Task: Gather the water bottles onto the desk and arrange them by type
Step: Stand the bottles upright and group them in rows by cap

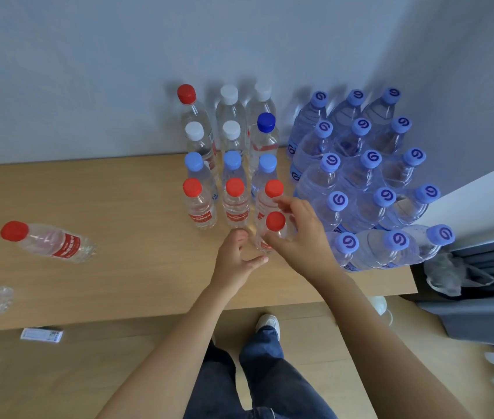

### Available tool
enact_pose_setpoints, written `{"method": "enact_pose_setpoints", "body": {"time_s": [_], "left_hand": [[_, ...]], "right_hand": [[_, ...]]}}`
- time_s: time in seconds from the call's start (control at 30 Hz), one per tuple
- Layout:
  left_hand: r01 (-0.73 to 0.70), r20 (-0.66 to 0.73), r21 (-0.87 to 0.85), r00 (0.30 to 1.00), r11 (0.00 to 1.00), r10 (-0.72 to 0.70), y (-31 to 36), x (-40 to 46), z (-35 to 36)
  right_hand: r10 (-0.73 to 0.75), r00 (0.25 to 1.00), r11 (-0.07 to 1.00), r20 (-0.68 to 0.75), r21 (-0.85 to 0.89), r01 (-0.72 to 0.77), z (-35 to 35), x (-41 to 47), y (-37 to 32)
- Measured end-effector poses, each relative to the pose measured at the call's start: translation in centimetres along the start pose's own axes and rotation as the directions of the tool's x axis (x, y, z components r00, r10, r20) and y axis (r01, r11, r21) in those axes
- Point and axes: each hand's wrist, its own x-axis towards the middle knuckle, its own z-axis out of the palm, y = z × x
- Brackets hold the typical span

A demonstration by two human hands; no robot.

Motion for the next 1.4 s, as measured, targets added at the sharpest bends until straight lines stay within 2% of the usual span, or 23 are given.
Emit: {"method": "enact_pose_setpoints", "body": {"time_s": [0.17,0.27,0.57,0.73,1.07,1.23,1.4], "left_hand": [[0.02,-0.102,-0.065,0.994,0.998,-0.026,-1.0,-2.1,-4.1],[0.019,-0.175,-0.122,0.984,0.992,-0.04,-1.3,-3.2,-6.7],[0.017,-0.393,-0.212,0.914,0.977,-0.101,-3.9,-6.9,-16.6],[0.068,-0.491,-0.247,0.851,0.967,-0.186,-6.4,-9.0,-21.9],[0.089,-0.537,-0.302,0.807,0.949,-0.246,-10.1,-11.0,-29.2],[0.078,-0.519,-0.307,0.822,0.949,-0.235,-10.8,-11.2,-31.1],[0.109,-0.486,-0.315,0.835,0.943,-0.259,-11.0,-11.1,-32.1]], "right_hand": [[-0.088,0.993,0.996,-0.076,0.022,0.09,0.6,0.0,-3.1],[-0.113,0.991,0.991,-0.068,0.057,0.117,2.6,0.1,-5.1],[-0.153,0.97,0.981,0.187,0.149,0.126,12.6,-0.2,-10.6],[-0.194,0.936,0.978,0.294,0.129,0.162,19.0,-0.2,-13.3],[-0.174,0.868,0.985,0.465,0.079,0.155,29.8,1.7,-16.8],[-0.165,0.821,0.985,0.546,0.044,0.169,33.0,3.5,-18.0],[-0.121,0.837,0.993,0.534,0.062,0.105,34.2,3.8,-17.3]]}}
